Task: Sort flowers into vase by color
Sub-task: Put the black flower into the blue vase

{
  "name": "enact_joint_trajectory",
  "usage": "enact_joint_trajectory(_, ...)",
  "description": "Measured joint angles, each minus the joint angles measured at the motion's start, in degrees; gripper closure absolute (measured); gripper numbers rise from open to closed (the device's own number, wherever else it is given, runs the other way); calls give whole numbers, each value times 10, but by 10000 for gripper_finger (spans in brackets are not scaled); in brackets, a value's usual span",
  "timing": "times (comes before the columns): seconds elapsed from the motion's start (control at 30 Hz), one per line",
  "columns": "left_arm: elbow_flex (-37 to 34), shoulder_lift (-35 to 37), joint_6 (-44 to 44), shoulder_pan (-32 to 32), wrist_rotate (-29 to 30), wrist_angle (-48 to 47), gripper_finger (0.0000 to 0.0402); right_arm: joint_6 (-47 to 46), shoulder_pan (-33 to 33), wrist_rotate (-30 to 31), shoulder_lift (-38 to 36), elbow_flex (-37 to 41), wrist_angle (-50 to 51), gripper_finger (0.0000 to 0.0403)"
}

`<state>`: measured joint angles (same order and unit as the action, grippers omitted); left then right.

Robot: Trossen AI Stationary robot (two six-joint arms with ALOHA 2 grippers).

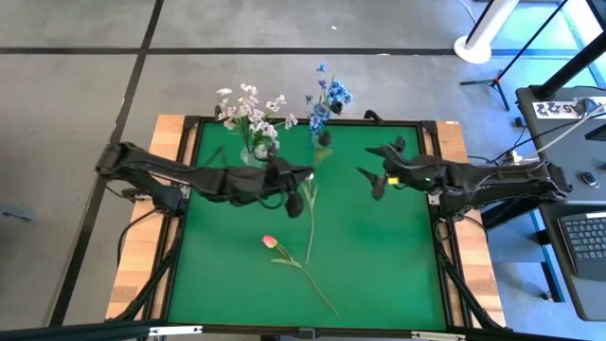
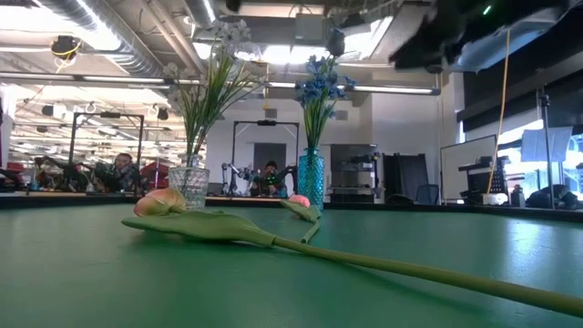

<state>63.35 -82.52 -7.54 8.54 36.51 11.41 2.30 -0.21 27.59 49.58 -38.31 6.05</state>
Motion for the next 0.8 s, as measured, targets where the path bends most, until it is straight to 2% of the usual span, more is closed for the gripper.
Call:
enact_joint_trajectory(0.07, 1, 23, 16, 5, 4, 4, 401, -11, -35, -17, 24, 9, -13, 110)
enact_joint_trajectory(0.27, 0, 49, 49, 16, -2, 9, 401, -21, -178, -194, 147, 58, -189, 109)
enact_joint_trajectory(0.43, -1, 49, 56, 2, -66, 20, 401, -20, -281, -299, 267, 64, -371, 109)
enact_joint_trajectory(0.57, -41, 51, 67, -19, -115, 113, 401, -20, -326, -350, 368, 51, -463, 109)
enact_joint_trajectory(0.7, -92, 58, 67, -41, -143, 181, 401, -20, -350, -387, 450, 18, -491, 109)
enact_joint_trajectory(0.8, -111, 58, 63, -45, -151, 195, 401, -16, -356, -413, 492, -9, -496, 109)
